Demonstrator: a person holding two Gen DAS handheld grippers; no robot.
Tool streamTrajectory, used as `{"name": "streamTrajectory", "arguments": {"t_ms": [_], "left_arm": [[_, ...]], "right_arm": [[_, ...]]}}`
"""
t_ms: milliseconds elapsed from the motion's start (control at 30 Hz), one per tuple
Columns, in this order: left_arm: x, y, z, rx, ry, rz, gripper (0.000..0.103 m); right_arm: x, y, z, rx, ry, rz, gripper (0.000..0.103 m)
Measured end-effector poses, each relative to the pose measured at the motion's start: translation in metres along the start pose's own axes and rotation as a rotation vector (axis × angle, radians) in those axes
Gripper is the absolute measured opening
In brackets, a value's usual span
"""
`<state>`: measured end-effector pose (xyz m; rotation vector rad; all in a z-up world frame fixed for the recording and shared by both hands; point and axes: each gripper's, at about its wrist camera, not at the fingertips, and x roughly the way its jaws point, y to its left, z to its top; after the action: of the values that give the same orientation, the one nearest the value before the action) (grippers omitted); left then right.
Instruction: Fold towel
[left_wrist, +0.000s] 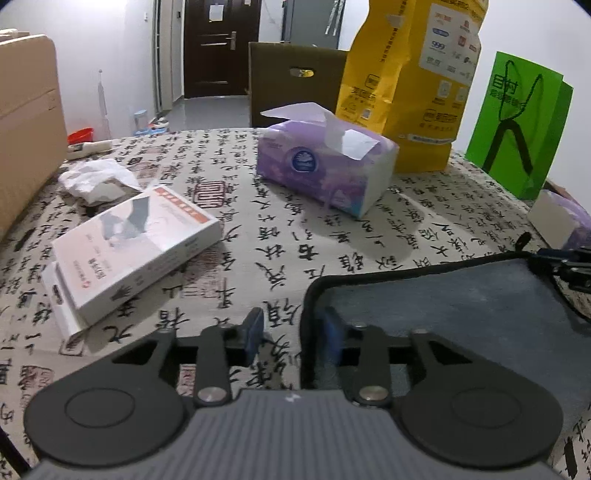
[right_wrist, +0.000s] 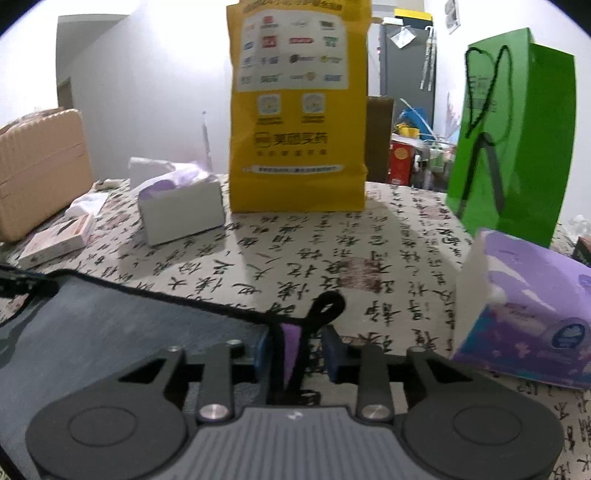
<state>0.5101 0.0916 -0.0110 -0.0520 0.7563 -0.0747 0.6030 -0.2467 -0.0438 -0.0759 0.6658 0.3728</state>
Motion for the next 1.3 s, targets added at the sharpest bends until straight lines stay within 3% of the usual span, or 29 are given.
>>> {"name": "streamTrajectory", "arguments": {"t_ms": [67, 167, 267, 433, 967, 1300], "left_arm": [[-0.005, 0.000, 0.000, -0.007, 0.000, 0.007, 0.056], [-0.019, -0.002, 0.000, -0.005, -0.015, 0.019, 0.069], [-0.036, -0.006, 0.000, 0.001, -0.032, 0.028, 0.080], [-0.066, -0.012, -0.007, -0.005, -0.055, 0.029, 0.086], [-0.151, -0.041, -0.049, 0.014, -0.120, 0.046, 0.103], [-0.193, -0.055, -0.081, -0.003, -0.161, 0.063, 0.103]], "right_arm": [[-0.004, -0.001, 0.001, 0.006, -0.004, -0.006, 0.035], [-0.014, -0.001, 0.003, 0.009, -0.013, -0.026, 0.050], [-0.028, 0.000, 0.005, 0.016, -0.020, -0.031, 0.057], [-0.058, 0.004, 0.002, -0.005, -0.031, -0.039, 0.069], [-0.147, 0.030, -0.027, -0.020, -0.065, -0.041, 0.085], [-0.203, 0.047, -0.048, -0.002, -0.133, -0.053, 0.090]]}}
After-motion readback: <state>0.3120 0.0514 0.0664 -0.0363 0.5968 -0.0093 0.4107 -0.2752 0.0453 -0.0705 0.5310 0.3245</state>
